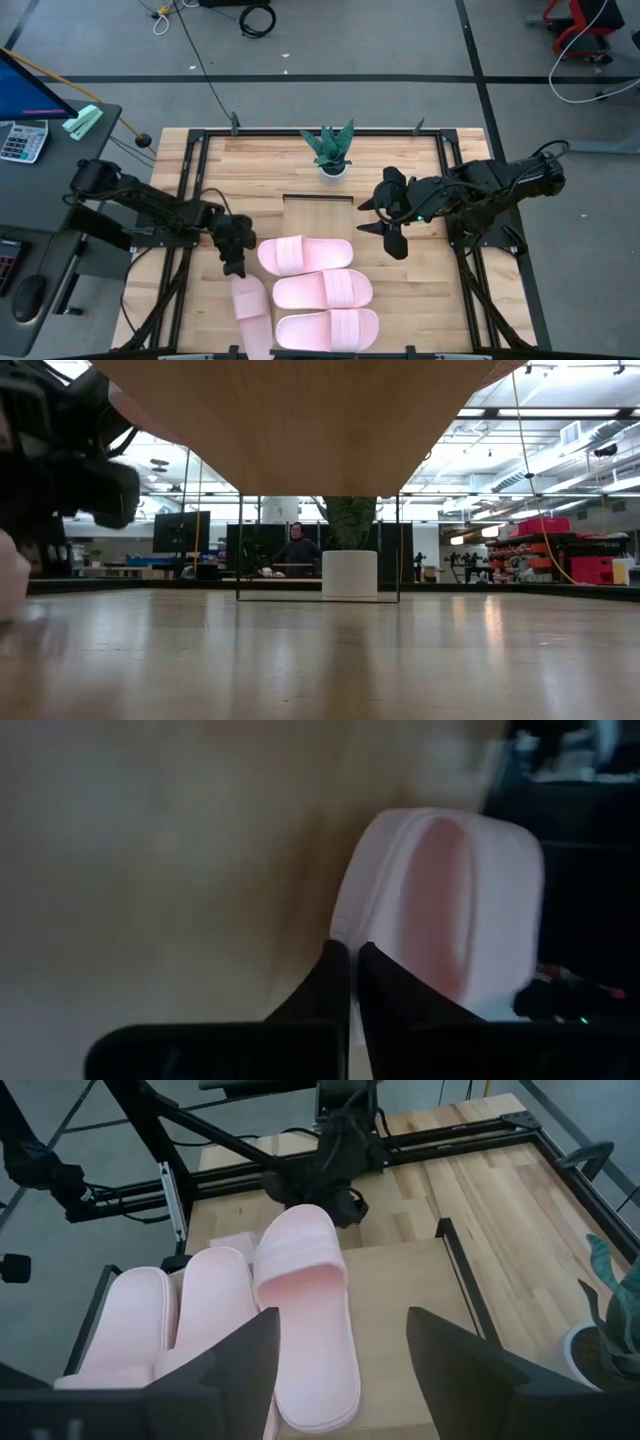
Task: Pick and place slides into the shelf
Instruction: Put the pink slide on the shelf
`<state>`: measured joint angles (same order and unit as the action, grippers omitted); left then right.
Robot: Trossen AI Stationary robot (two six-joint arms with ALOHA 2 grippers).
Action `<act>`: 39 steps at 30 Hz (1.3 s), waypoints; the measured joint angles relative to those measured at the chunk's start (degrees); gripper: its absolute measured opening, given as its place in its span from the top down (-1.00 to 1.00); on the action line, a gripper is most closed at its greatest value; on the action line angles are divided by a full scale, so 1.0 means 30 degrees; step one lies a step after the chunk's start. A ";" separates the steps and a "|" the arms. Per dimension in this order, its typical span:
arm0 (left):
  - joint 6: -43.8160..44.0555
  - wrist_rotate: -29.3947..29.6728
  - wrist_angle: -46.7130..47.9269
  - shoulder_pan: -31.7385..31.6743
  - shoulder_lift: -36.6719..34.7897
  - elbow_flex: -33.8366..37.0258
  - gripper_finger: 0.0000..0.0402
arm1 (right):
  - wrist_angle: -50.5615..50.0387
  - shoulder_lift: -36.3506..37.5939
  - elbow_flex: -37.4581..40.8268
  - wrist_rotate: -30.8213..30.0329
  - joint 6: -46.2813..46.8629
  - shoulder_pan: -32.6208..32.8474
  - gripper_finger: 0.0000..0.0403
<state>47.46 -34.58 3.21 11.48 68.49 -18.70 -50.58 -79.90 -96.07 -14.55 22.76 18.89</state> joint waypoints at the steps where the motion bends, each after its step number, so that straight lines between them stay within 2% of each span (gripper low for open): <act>1: -0.0032 -0.0379 0.0199 -0.0087 -0.0152 -0.0157 0.95 | -0.0059 0.0000 -0.0001 0.0000 0.0002 -0.0001 -0.11; 5: -0.0991 -0.1684 0.1772 -0.0533 -0.0646 -0.1223 0.95 | -0.0269 0.0000 0.0000 0.0000 -0.0001 -0.0003 -0.08; 8: -0.1840 -0.2109 0.4099 -0.0941 -0.1040 -0.2192 0.95 | -0.0335 0.0000 0.0000 0.0000 0.0002 0.0001 -0.07; 20: -1.0430 -0.2597 2.0021 -0.3759 -0.2164 -0.7722 0.95 | -0.1257 0.0000 0.0000 0.0000 -0.0110 0.0005 -0.07; 27: -1.4085 -0.3073 2.6089 -0.6617 -0.2680 -1.2270 0.96 | -0.1633 0.0000 0.0000 0.0000 -0.0136 0.0017 -0.05; 30: -1.5421 -0.4543 2.6856 -0.8267 -0.2754 -1.4134 0.96 | -0.1698 0.0000 0.0000 -0.0001 -0.0272 0.0017 -0.06; 33: -1.5284 -0.4783 2.5967 -0.9841 -0.2723 -1.5626 0.96 | -0.1751 0.0000 0.0000 0.0000 -0.0433 0.0017 -0.06; 39: -1.1448 -0.4418 2.0695 -1.2101 -0.2741 -1.7078 0.96 | -0.1819 0.0000 0.0000 0.0000 -0.0661 0.0017 -0.05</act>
<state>13.11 -47.83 65.30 -24.83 60.27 -69.93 -56.04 -79.90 -96.07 -14.55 20.78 18.94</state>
